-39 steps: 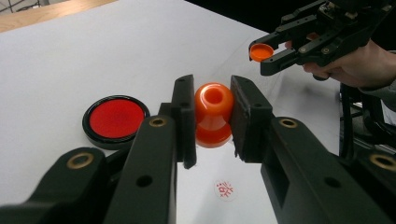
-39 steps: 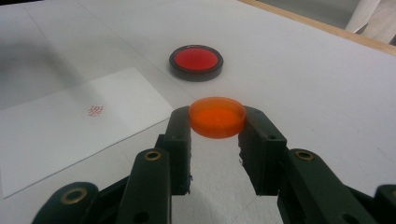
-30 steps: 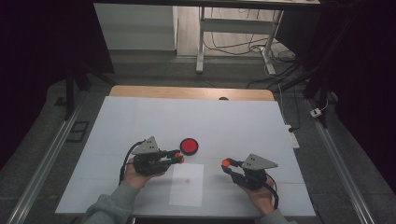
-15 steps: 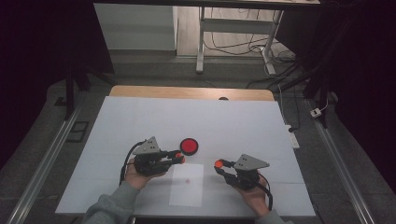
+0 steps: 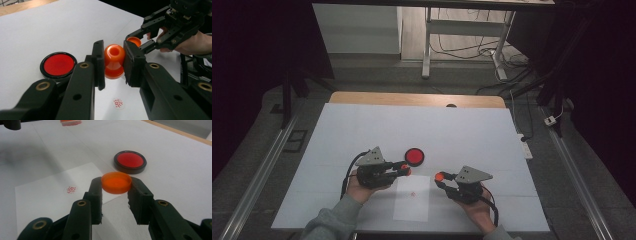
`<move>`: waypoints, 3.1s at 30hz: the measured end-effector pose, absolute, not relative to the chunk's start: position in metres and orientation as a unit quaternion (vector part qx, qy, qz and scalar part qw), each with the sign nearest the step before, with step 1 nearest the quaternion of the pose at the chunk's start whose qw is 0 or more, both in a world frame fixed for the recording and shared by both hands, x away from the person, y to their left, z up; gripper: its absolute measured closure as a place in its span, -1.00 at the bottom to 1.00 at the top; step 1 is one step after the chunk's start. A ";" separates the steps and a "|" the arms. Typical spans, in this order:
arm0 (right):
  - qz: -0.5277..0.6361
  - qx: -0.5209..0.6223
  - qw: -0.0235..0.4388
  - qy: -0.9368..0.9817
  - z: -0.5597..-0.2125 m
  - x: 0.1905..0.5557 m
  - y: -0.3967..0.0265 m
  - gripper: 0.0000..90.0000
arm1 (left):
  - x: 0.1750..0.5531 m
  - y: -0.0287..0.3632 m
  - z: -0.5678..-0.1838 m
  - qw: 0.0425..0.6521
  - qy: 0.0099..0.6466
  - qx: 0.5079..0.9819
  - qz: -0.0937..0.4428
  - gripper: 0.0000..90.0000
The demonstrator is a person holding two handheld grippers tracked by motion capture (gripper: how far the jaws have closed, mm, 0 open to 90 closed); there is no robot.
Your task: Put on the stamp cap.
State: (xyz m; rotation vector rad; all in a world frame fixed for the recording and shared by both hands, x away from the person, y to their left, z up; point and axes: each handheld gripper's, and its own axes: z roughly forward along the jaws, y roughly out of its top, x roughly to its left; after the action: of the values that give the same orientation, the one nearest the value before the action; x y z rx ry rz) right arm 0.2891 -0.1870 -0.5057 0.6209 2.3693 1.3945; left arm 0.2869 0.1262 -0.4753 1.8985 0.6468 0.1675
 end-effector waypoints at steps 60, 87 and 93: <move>0.501 0.164 0.112 0.843 -0.509 0.287 -0.124 0.43 | 0.283 0.119 -0.476 0.547 0.266 0.793 0.042 0.61; 0.509 0.164 0.116 0.837 -0.504 0.286 -0.120 0.43 | 0.282 0.114 -0.483 0.539 0.269 0.798 0.039 0.61; 0.511 0.167 0.115 0.835 -0.504 0.286 -0.120 0.43 | 0.282 0.114 -0.484 0.539 0.269 0.797 0.039 0.61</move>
State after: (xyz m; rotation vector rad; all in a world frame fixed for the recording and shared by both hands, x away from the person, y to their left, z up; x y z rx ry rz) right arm 0.2861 -0.1204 -0.5043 0.4888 2.4469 1.4980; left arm 0.2820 0.1137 -0.4840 1.8953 0.6389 0.0934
